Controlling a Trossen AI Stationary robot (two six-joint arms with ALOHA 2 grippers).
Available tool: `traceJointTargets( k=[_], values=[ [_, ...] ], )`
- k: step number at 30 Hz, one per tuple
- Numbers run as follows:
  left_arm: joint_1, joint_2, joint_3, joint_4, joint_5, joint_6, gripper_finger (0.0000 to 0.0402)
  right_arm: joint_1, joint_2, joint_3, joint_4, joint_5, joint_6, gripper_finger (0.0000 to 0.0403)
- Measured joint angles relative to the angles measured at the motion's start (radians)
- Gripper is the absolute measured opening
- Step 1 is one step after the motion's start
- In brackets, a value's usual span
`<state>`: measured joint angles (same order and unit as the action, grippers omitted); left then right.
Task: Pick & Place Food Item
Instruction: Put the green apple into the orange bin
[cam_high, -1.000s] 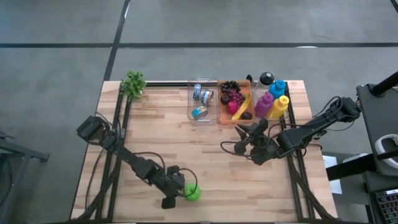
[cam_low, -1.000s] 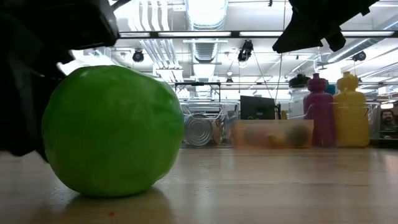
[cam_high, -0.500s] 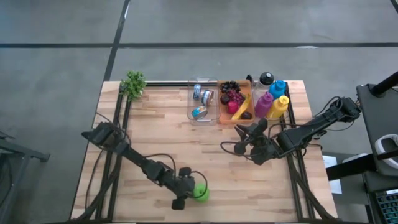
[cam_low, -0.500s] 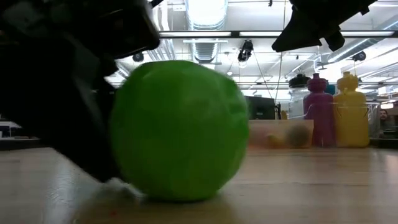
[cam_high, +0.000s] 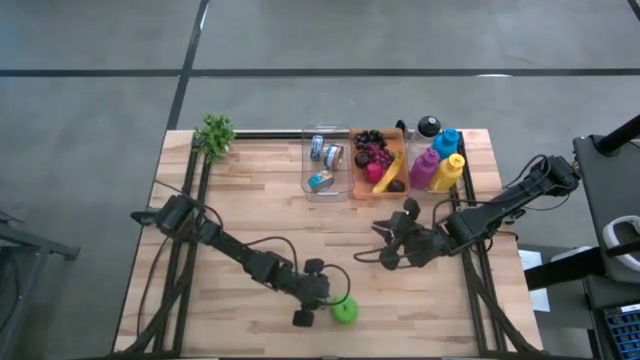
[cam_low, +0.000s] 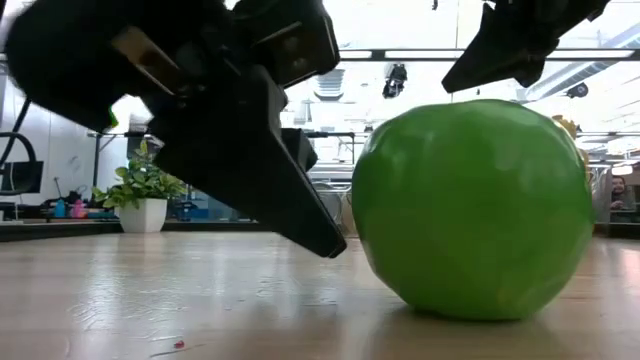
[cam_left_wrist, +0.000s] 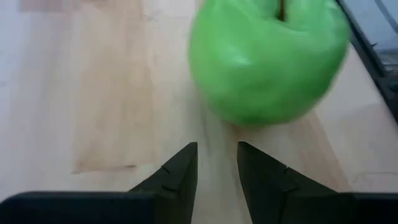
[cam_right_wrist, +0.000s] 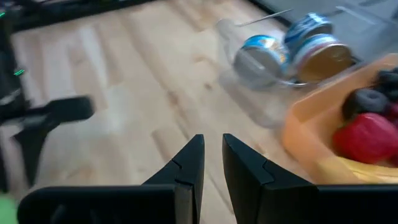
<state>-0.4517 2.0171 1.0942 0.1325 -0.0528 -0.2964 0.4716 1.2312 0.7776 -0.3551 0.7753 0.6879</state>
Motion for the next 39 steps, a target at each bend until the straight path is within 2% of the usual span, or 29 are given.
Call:
traceJointTargets(
  k=[5,13,18,21,24,28,32,39],
  values=[
    [0.004,-0.024,-0.002,-0.073,-0.006,0.015,0.0118,0.024,0.0,0.0,0.028,-0.091,-0.107,0.0054],
    [-0.04,-0.183,-0.003,-0.294,-0.218,0.043,0.0118,0.07,0.034,0.0,0.241,-0.372,-0.471,0.0044],
    [-0.084,-0.257,-0.003,-0.37,-0.351,0.028,0.0118,0.071,0.048,0.0,0.293,-0.488,-0.515,0.0045],
    [-0.104,-0.283,-0.003,-0.373,-0.385,0.027,0.0118,0.069,0.048,0.0,0.287,-0.54,-0.516,0.0052],
    [-0.113,-0.299,-0.003,-0.37,-0.395,0.015,0.0118,0.069,0.048,0.0,0.287,-0.559,-0.515,0.0064],
    [-0.115,-0.301,-0.003,-0.372,-0.4,-0.01,0.0118,0.069,0.048,0.0,0.285,-0.646,-0.518,0.0086],
    [-0.115,-0.301,-0.003,-0.373,-0.405,-0.018,0.0118,0.07,0.055,0.0,0.289,-0.649,-0.552,0.0108],
    [-0.116,-0.301,-0.003,-0.37,-0.412,-0.026,0.0118,0.069,0.198,0.009,0.42,-0.649,-0.634,0.0137]
  ],
)
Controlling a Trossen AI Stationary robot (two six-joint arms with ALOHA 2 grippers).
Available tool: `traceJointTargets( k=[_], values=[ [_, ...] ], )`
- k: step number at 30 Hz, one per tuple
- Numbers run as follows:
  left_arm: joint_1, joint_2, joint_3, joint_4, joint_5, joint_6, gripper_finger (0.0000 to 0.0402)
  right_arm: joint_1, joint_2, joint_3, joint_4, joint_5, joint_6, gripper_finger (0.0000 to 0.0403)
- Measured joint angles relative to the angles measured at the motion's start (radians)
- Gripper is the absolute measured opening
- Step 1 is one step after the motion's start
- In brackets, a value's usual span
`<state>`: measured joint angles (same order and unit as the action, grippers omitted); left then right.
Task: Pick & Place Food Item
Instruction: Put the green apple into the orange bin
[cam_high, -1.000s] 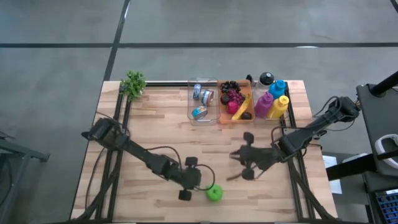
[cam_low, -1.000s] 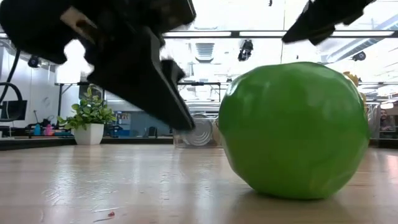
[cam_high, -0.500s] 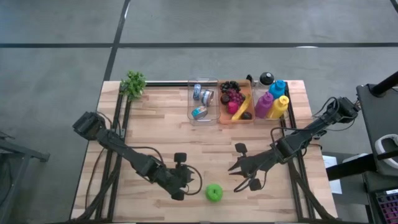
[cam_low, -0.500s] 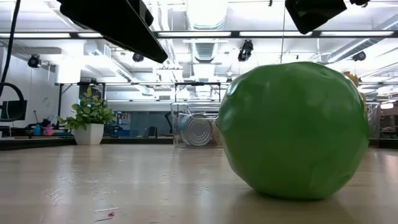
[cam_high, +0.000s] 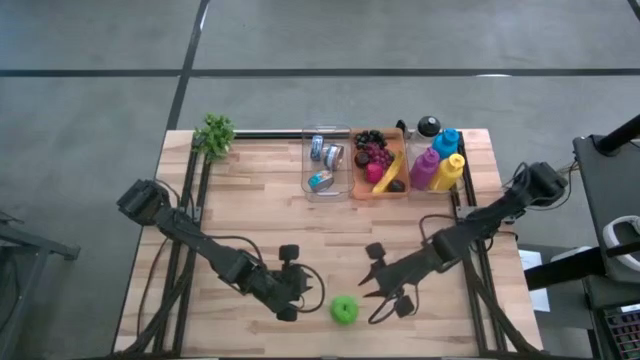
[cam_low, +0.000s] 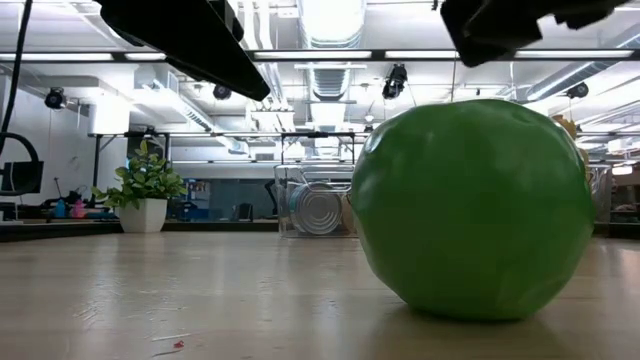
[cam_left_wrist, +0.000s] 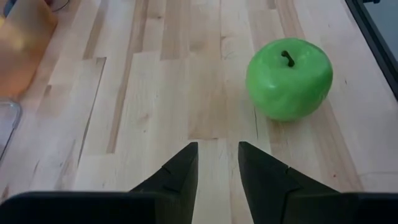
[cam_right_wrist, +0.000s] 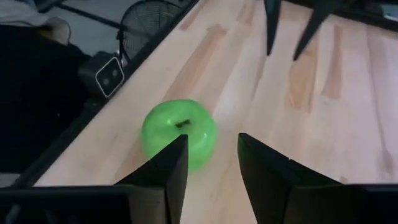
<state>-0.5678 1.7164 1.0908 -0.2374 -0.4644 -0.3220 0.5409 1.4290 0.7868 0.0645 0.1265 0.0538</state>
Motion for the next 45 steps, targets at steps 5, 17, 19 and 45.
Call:
traceJointTargets(
  k=[5,17,19,45],
  values=[
    [0.0,0.0,0.0,0.0,0.0,-0.027,0.0118,-0.001,0.09,0.037,0.095,-0.062,-0.006,0.0144],
    [0.0,0.0,0.0,0.005,0.0,-0.027,0.0118,-0.005,0.315,0.152,0.156,-0.137,-0.089,0.0124],
    [0.0,0.0,0.0,0.008,0.0,-0.027,0.0118,-0.011,0.338,0.168,0.16,-0.141,-0.088,0.0119],
    [-0.001,0.0,-0.001,0.028,0.0,-0.027,0.0118,-0.049,0.34,0.152,0.149,-0.18,-0.075,0.0072]
  ],
)
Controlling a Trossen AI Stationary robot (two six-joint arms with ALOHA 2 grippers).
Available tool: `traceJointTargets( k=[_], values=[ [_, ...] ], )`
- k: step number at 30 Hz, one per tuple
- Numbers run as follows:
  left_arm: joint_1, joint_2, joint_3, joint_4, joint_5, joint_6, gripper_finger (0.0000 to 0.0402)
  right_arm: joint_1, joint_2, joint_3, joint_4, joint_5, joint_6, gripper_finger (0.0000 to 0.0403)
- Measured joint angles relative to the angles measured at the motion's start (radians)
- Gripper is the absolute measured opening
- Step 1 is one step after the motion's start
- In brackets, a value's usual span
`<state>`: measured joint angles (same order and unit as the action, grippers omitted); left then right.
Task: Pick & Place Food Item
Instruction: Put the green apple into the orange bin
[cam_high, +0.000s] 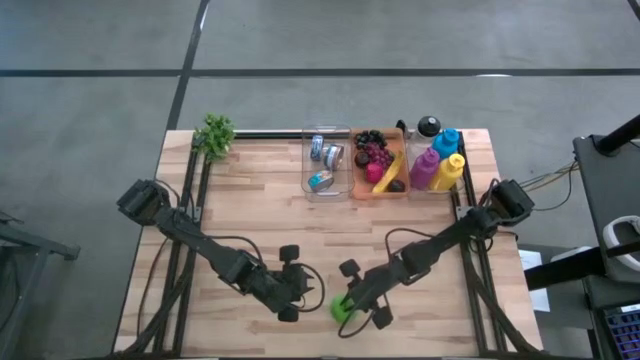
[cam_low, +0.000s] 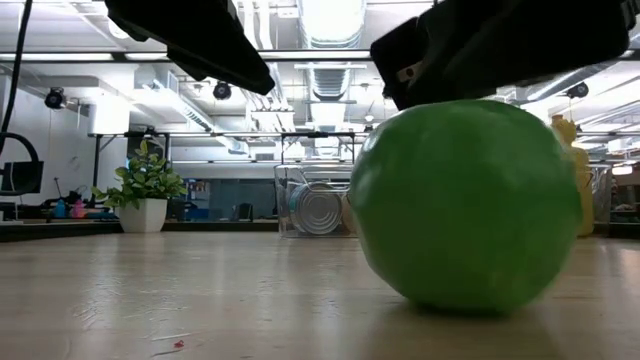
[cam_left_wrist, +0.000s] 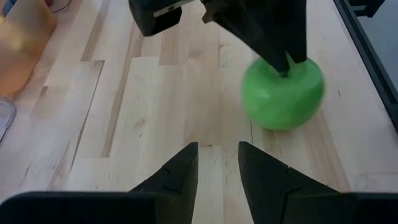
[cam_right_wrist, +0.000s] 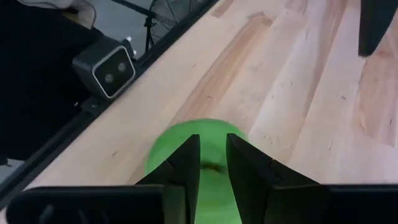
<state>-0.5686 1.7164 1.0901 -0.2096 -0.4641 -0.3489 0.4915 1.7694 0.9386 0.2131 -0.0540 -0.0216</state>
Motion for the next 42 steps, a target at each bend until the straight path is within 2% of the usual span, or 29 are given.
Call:
traceJointTargets(
  k=[9,18,35,42],
  values=[
    [0.0,0.0,0.0,0.0,0.0,0.0,0.0118,0.001,-0.036,0.0,-0.003,-0.003,0.006,0.0091],
    [0.0,0.0,0.0,0.003,0.0,0.001,0.0118,0.001,0.012,-0.008,0.005,-0.02,0.011,0.0105],
    [0.0,0.0,0.0,0.007,0.0,0.002,0.0118,0.001,0.019,-0.007,0.007,-0.034,0.01,0.006],
    [0.0,0.0,0.0,0.007,0.0,0.003,0.0118,0.002,0.019,-0.005,0.003,-0.034,0.014,0.0061]
  ],
)
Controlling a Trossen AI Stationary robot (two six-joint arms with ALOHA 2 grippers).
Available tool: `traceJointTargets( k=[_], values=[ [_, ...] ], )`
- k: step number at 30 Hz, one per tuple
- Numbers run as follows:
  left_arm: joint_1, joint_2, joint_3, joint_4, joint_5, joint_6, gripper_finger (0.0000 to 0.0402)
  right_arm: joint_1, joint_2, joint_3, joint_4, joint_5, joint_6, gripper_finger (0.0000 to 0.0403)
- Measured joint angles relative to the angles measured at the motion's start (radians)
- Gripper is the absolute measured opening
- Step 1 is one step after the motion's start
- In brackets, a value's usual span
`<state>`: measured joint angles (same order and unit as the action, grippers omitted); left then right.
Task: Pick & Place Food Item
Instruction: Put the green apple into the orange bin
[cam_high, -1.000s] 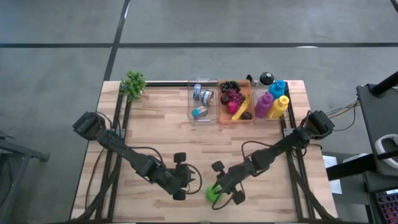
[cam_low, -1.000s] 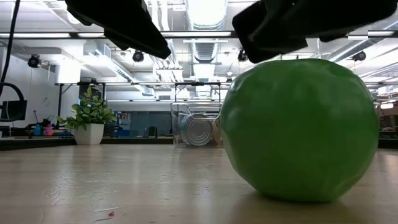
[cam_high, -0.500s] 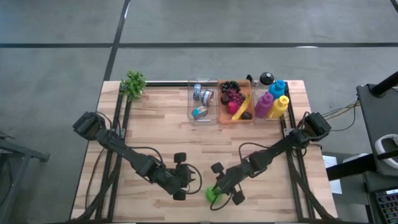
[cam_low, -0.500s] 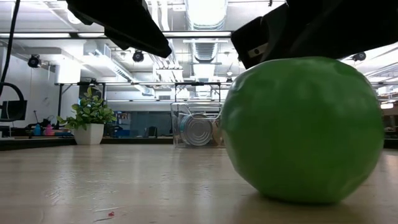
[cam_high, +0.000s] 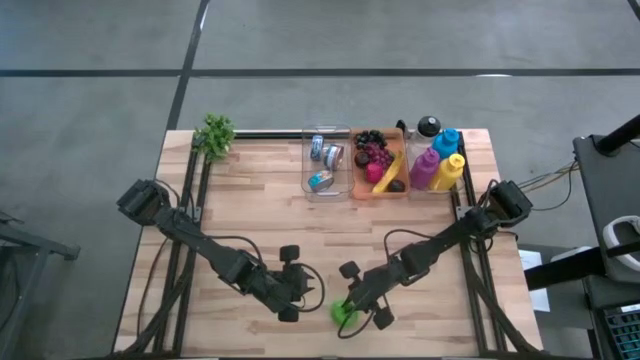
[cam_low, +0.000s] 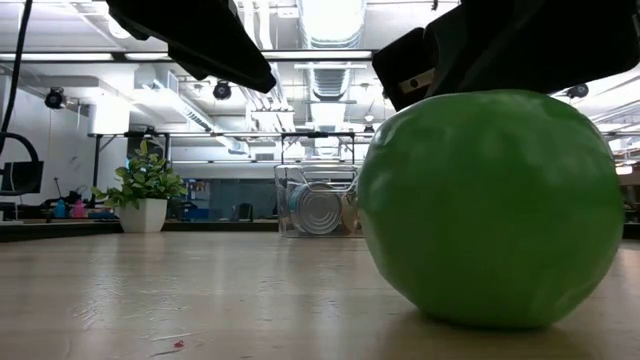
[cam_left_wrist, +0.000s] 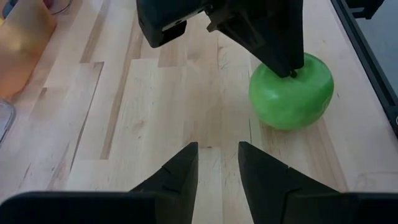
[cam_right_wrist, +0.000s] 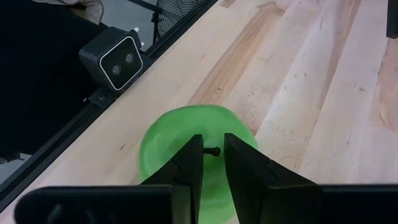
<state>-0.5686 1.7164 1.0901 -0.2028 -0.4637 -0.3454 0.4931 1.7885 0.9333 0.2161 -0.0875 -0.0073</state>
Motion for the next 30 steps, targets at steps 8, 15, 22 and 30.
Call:
traceJointTargets(
  k=[8,15,22,30],
  values=[
    [0.0,0.0,0.0,0.0,0.0,0.0,0.0118,0.003,0.0,0.0,-0.001,0.0,0.0,0.0077],
    [0.0,0.0,0.0,0.0,0.0,0.0,0.0118,0.007,0.0,0.0,-0.001,0.001,0.002,0.0076],
    [0.0,0.0,0.0,0.0,0.0,0.0,0.0118,0.013,0.0,0.003,-0.003,0.002,0.001,0.0062],
    [0.0,0.0,0.0,0.0,0.0,0.0,0.0118,0.02,0.0,0.005,-0.004,0.005,0.001,0.0052]
  ],
)
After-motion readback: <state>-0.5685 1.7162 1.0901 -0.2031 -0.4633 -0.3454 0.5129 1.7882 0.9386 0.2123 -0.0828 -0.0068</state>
